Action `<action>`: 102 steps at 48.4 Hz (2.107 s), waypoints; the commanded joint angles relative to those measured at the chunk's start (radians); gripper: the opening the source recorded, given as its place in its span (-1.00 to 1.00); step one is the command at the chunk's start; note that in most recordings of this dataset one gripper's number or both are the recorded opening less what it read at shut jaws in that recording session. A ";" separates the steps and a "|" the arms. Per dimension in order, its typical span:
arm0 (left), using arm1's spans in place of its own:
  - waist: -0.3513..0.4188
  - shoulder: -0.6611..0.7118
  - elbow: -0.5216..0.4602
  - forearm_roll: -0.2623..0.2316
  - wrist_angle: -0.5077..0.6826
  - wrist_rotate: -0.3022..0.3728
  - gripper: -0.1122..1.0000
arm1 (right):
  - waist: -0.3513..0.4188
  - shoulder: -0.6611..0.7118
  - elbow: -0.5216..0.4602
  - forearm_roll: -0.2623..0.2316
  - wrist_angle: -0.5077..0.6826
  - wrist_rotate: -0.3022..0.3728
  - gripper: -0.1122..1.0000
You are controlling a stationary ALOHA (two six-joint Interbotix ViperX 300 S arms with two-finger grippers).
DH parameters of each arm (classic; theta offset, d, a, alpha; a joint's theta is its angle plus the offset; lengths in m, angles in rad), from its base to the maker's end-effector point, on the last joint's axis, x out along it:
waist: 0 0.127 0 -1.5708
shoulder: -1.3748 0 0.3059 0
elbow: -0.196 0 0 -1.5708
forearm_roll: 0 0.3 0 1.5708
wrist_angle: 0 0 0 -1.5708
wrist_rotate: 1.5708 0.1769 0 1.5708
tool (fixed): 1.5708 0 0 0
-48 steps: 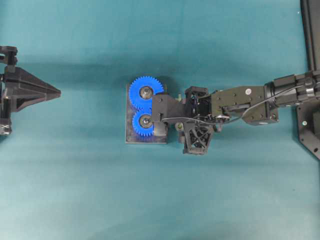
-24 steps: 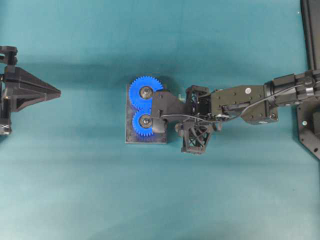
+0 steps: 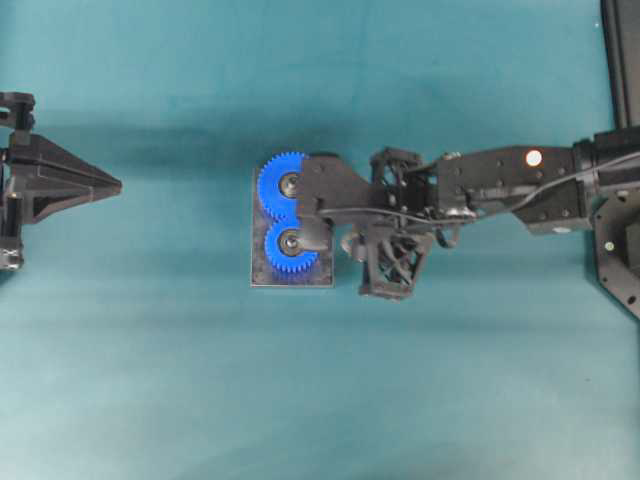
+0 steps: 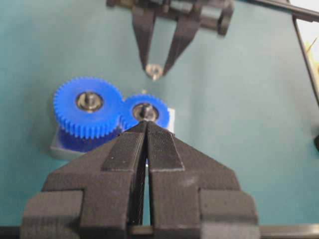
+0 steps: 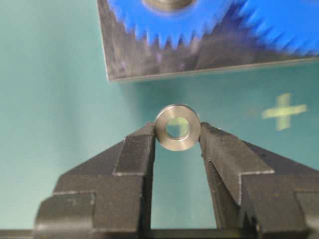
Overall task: Insert the washer onto the shaft.
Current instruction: 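Carry the washer over the lower blue gear's shaft, then slide the washer down onto the lower shaft and release it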
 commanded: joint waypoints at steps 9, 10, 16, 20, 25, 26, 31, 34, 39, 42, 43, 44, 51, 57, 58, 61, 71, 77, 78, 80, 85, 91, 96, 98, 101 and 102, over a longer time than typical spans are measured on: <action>0.002 0.006 -0.023 0.003 -0.005 -0.002 -0.80 | -0.002 0.031 -0.152 -0.025 0.034 -0.005 -0.22; 0.002 0.006 -0.023 0.003 -0.005 -0.002 -0.80 | 0.000 0.037 -0.160 -0.026 0.034 -0.005 -0.22; 0.002 0.006 -0.023 0.003 -0.005 -0.002 -0.80 | 0.000 0.077 -0.201 -0.028 0.035 -0.023 -0.22; 0.002 0.005 -0.021 0.003 -0.005 -0.002 -0.80 | 0.003 0.092 -0.218 -0.028 0.034 -0.041 -0.22; 0.002 0.005 -0.020 0.003 -0.005 -0.003 -0.80 | 0.003 0.106 -0.235 -0.028 0.035 -0.055 -0.22; 0.002 0.003 -0.020 0.003 -0.005 -0.006 -0.80 | 0.005 0.109 -0.238 -0.028 0.035 -0.057 -0.22; 0.002 0.003 -0.015 0.003 -0.005 -0.023 -0.80 | 0.003 0.121 -0.241 -0.028 0.035 -0.058 -0.22; 0.002 0.003 -0.012 0.003 -0.005 -0.032 -0.80 | 0.003 0.127 -0.241 -0.028 0.035 -0.060 -0.22; 0.002 0.002 -0.011 0.003 -0.005 -0.040 -0.80 | 0.008 0.135 -0.241 -0.028 0.031 -0.061 -0.22; 0.002 0.002 -0.011 0.003 -0.005 -0.040 -0.80 | 0.009 0.138 -0.241 -0.026 0.031 -0.061 -0.22; 0.002 0.002 -0.011 0.003 -0.005 -0.040 -0.80 | 0.009 0.140 -0.241 -0.028 0.029 -0.064 -0.22; 0.002 0.002 -0.011 0.003 -0.005 -0.040 -0.80 | 0.009 0.141 -0.239 -0.028 0.029 -0.064 -0.22; 0.002 0.002 -0.011 0.003 -0.005 -0.040 -0.80 | 0.008 0.150 -0.241 -0.028 0.018 -0.064 -0.22; 0.002 0.002 -0.011 0.003 -0.005 -0.040 -0.80 | 0.008 0.156 -0.242 -0.026 0.011 -0.064 -0.22; 0.002 0.002 -0.011 0.003 -0.005 -0.040 -0.80 | 0.008 0.156 -0.242 -0.028 0.011 -0.064 -0.22; 0.002 0.002 -0.011 0.002 -0.005 -0.040 -0.81 | 0.008 0.156 -0.242 -0.028 0.011 -0.064 -0.22; 0.002 0.002 -0.011 0.003 -0.005 -0.040 -0.80 | 0.008 0.160 -0.241 -0.026 0.014 -0.061 -0.22; 0.002 0.002 -0.009 0.003 -0.005 -0.040 -0.80 | 0.006 0.164 -0.242 -0.028 0.011 -0.061 -0.22; 0.002 0.002 -0.011 0.003 -0.005 -0.040 -0.80 | 0.006 0.164 -0.242 -0.028 0.011 -0.061 -0.22; 0.002 0.002 -0.009 0.003 -0.005 -0.040 -0.80 | 0.006 0.164 -0.242 -0.028 0.014 -0.061 -0.22; 0.002 0.002 -0.009 0.003 -0.005 -0.040 -0.80 | 0.005 0.167 -0.241 -0.028 0.020 -0.061 -0.22; 0.002 0.002 -0.009 0.002 -0.005 -0.040 -0.80 | 0.005 0.166 -0.242 -0.028 0.020 -0.061 -0.22; 0.002 0.002 -0.011 0.003 -0.005 -0.040 -0.80 | 0.003 0.166 -0.242 -0.026 0.023 -0.061 -0.22; 0.002 0.002 -0.009 0.003 -0.005 -0.041 -0.80 | 0.005 0.167 -0.242 -0.028 0.025 -0.061 -0.22; 0.002 0.002 -0.011 0.003 -0.005 -0.041 -0.80 | 0.005 0.166 -0.247 -0.028 0.029 -0.060 -0.22; 0.002 0.002 -0.009 0.003 -0.005 -0.041 -0.80 | 0.005 0.166 -0.249 -0.026 0.032 -0.060 -0.22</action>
